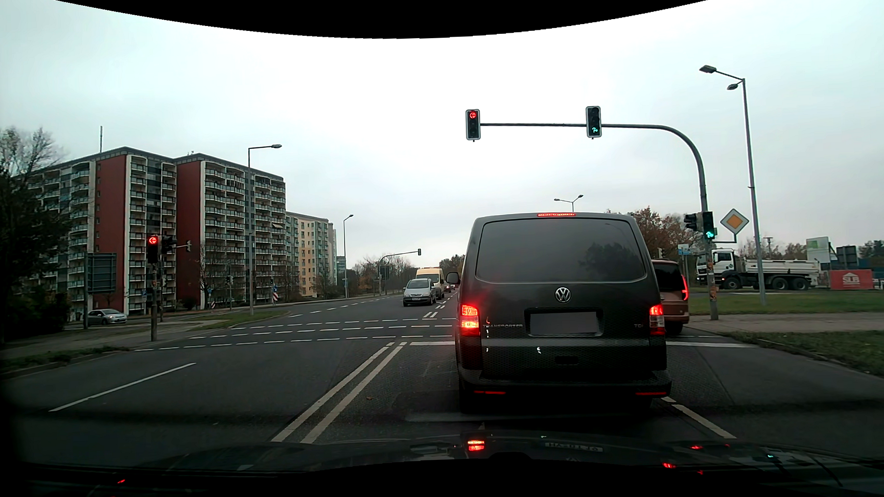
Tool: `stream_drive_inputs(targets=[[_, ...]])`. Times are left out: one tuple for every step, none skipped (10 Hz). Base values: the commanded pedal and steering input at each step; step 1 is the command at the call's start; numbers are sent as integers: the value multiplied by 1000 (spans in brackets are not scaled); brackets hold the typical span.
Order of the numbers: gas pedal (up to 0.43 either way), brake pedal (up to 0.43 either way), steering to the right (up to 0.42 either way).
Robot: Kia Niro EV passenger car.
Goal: Follow the waypoints while adhering to traffic rules and regulations
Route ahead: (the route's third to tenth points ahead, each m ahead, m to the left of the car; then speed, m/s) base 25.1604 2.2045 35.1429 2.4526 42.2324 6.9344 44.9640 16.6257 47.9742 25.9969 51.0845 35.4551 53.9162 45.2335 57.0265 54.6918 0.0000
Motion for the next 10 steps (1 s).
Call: stream_drive_inputs(targets=[[0,372,-6],[0,372,-6],[0,372,-6],[0,372,-6],[0,372,-6],[0,372,-6],[0,372,-6],[0,372,-6],[0,372,-6],[0,372,-6]])
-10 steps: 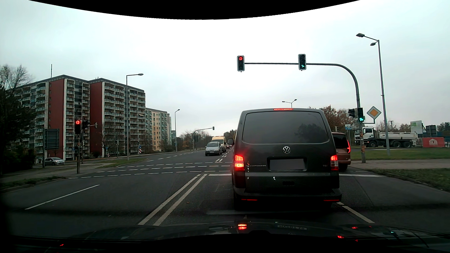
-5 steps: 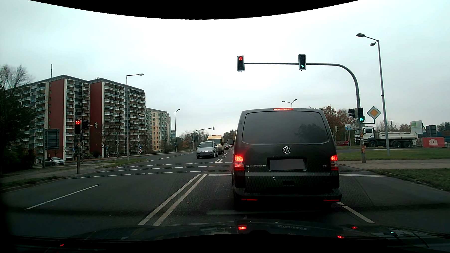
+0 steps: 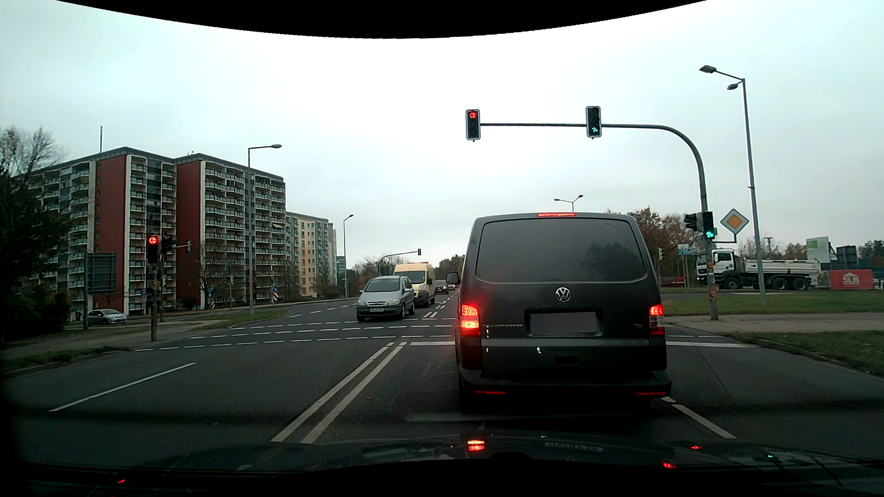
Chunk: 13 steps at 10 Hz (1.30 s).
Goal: Follow the waypoints while adhering to traffic rules and regulations
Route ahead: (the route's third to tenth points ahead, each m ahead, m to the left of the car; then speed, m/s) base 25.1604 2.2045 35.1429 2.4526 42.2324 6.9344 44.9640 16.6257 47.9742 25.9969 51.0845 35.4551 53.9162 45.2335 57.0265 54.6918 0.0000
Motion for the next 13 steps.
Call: stream_drive_inputs(targets=[[0,372,-6],[0,372,-6],[0,372,-6],[0,372,-6],[0,372,-6],[0,372,-6],[0,372,-6],[0,372,-6],[0,372,-6],[0,372,-6],[0,372,-6],[0,372,-6],[0,372,-6]])
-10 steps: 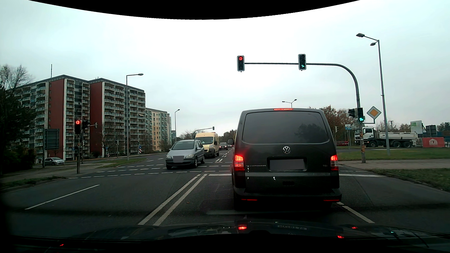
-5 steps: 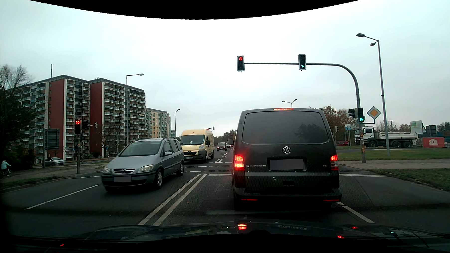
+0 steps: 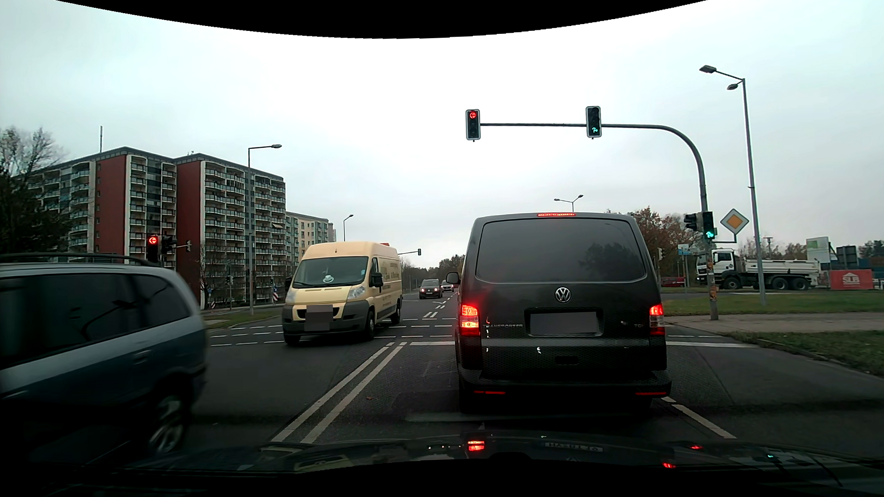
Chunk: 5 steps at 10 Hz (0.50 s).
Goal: Follow the waypoints while adhering to traffic rules and regulations
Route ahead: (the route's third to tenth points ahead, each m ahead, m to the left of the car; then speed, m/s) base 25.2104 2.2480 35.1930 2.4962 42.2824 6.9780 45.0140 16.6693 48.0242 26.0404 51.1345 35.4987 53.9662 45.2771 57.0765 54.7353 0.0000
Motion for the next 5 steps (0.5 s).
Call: stream_drive_inputs(targets=[[0,372,-6],[0,372,-6],[0,372,-6],[0,372,-6],[0,372,-6]])
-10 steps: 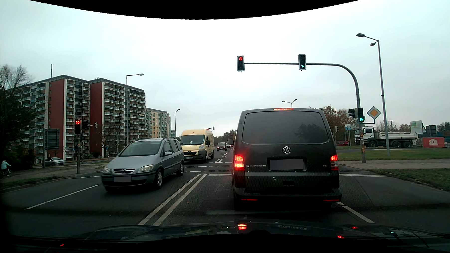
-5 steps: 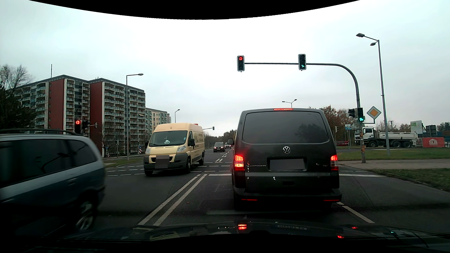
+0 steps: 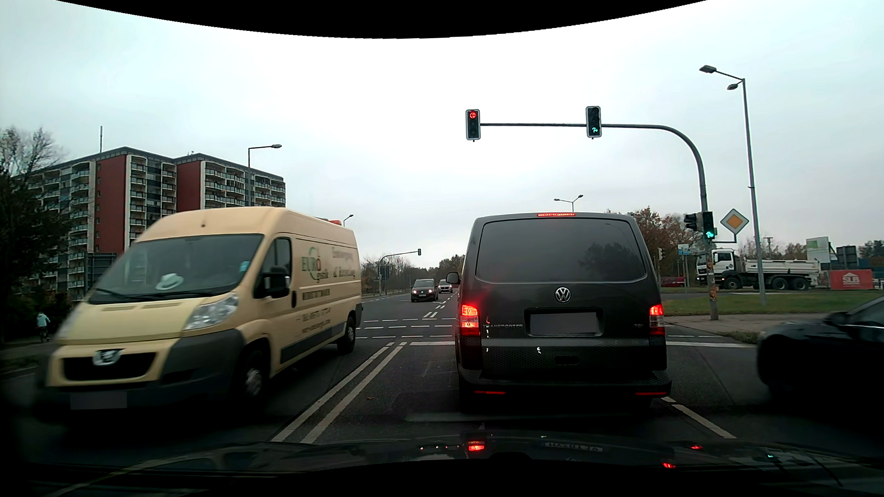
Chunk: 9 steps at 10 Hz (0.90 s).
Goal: Follow the waypoints while adhering to traffic rules and regulations
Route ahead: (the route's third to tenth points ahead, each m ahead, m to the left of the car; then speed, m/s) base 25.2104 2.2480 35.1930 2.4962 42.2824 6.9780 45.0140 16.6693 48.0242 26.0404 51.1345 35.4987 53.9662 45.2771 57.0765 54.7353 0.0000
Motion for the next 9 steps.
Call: stream_drive_inputs(targets=[[0,372,-6],[0,372,-6],[0,372,-6],[0,372,-6],[0,372,-6],[0,372,-6],[0,372,-6],[0,372,-6],[0,372,-6]])
